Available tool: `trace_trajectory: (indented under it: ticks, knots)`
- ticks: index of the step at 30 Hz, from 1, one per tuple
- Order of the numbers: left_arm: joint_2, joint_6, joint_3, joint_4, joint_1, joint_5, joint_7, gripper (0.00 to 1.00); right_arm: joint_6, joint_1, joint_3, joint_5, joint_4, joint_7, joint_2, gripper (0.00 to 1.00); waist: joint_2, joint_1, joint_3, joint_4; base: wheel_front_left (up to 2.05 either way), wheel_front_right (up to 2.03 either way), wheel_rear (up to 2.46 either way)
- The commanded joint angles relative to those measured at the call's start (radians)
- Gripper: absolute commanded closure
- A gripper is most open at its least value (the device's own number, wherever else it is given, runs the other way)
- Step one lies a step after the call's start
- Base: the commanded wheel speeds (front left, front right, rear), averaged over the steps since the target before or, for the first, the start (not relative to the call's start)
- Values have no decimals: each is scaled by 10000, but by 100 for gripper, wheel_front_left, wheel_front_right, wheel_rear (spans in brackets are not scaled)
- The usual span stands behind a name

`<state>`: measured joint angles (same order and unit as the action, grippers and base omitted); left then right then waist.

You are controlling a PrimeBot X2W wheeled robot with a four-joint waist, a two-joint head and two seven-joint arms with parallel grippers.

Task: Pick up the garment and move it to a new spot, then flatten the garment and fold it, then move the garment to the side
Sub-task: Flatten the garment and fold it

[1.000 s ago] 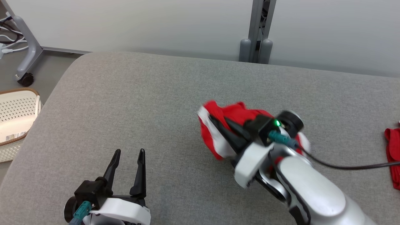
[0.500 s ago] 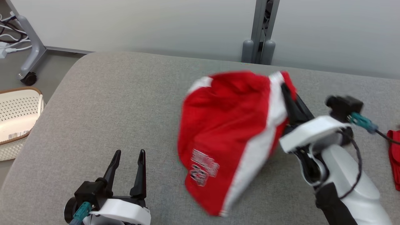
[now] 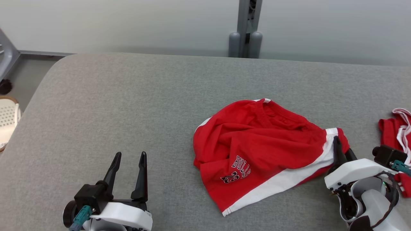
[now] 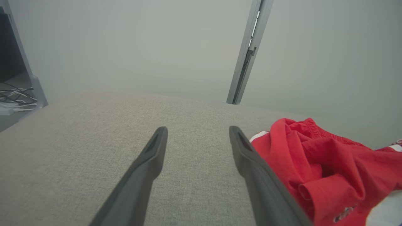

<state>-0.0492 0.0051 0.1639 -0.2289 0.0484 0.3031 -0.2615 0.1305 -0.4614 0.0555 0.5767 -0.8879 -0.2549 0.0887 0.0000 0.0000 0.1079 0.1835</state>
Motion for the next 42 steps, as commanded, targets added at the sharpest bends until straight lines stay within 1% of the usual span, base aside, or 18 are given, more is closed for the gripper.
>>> trace_trajectory:
  ticks: [1,4,7,9,10,16,19,22,26,27,29,32,37,39,42]
  knots:
    - [-30,-21,-44,-9,168,-72,-34,0,6,78,-97,-126,-102,-50,30,0,0,0,-56,-175,0,0,0]
    - [-35,-26,-97,-17,184,-128,-34,0,6,-54,-169,-616,-58,-86,77,0,0,0,-182,-383,0,0,0]
    - [-30,-38,-160,21,152,-187,-34,0,6,-99,-249,-1146,518,-113,124,0,0,0,-323,-592,0,0,0]
    - [-35,-30,-237,94,116,-207,-34,0,6,54,-146,-1474,1355,-116,136,0,0,0,-450,-721,0,0,0]
    - [-36,5,-312,171,96,2,-34,0,6,239,-93,-1627,1867,-114,151,0,0,0,-503,-784,0,0,0]
    - [-33,76,-430,451,-66,22,-34,0,4,1444,436,-3144,5199,-111,381,0,0,0,-783,-1105,0,0,0]
    - [-32,47,-392,469,-200,-117,-33,0,4,2103,615,-3806,6382,-98,399,0,0,0,-858,-1218,0,0,0]
    - [-36,51,-329,507,-315,-207,-33,0,4,2716,737,-4208,7110,-99,260,0,0,0,-866,-1277,0,0,0]
    - [-35,87,-293,473,-457,-297,-33,0,4,3174,769,-4388,7363,-100,159,0,0,0,-873,-1277,0,0,0]
    - [-35,173,-299,428,-479,-460,-34,0,4,3268,763,-4418,7383,-100,113,0,0,0,-880,-1268,0,0,0]
    - [-33,272,-336,449,-526,-419,-34,0,4,3383,742,-4430,7397,-100,49,0,0,0,-892,-1244,0,0,0]
    - [-33,312,-329,478,-588,-416,-34,0,4,3407,710,-4456,7353,-100,1,0,0,0,-905,-1169,0,0,0]
    - [-33,240,-270,473,-516,-379,-34,0,4,3084,794,-4312,7134,-98,50,0,0,0,-780,-939,0,0,0]
    - [-30,224,-237,437,-447,-369,-34,0,4,2816,1061,-4147,6828,108,125,0,0,0,-653,-843,0,0,0]
    - [-33,195,-122,355,-262,-323,-33,0,3,2112,1297,-3811,6211,784,285,0,0,0,-385,-636,0,0,0]
